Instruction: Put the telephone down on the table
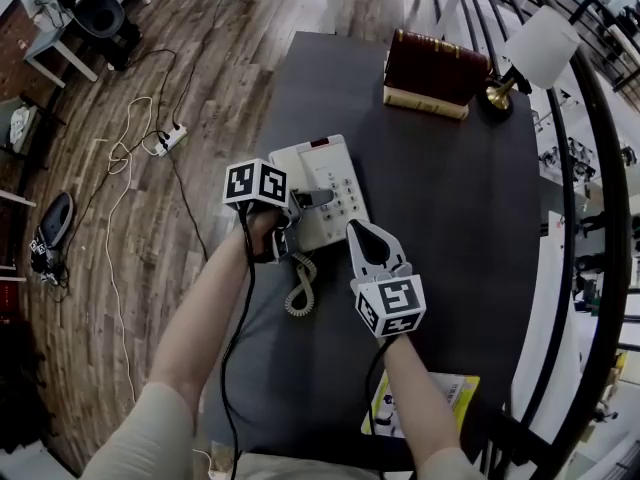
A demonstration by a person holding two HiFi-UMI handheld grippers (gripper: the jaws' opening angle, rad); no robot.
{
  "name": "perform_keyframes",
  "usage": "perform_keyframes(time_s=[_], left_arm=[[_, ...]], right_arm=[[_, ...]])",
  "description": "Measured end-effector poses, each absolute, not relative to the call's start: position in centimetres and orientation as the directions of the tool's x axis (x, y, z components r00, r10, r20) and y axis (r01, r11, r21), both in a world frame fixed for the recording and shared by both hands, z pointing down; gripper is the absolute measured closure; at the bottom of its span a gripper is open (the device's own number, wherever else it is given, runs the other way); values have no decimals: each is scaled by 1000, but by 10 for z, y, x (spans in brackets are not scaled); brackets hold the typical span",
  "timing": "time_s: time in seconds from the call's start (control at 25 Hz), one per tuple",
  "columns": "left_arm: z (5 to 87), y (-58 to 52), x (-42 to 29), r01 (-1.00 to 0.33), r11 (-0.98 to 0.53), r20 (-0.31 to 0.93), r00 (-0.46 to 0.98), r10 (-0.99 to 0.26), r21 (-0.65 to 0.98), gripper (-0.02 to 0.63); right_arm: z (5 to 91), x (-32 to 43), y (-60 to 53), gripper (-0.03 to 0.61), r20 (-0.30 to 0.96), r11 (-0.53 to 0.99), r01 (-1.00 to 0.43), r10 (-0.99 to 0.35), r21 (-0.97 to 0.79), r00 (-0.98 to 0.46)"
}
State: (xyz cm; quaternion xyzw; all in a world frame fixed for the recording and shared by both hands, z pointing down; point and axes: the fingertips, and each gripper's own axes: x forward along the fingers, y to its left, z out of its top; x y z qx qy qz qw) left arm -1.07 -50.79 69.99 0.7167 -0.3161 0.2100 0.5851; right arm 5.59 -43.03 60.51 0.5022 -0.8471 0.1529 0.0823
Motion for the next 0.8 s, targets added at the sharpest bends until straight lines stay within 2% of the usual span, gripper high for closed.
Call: perform_keyframes(time_s=[0.2,0.44,0.8], left_arm=[[710,-497,-15,-783,-199,769,619,-160,589,135],[712,-482,-28,-832,-271,848,522,-91,483,135],[673,-469,-41,-843,-302,848,505,-162,445,135]], right_arm=[[600,59,-426,577,294,452,-874,-823,-177,-486],[582,65,-419,577,307,480,-876,-826,-54,-472],[545,75,-408,577,282,452,-889,-846,-71,-453]])
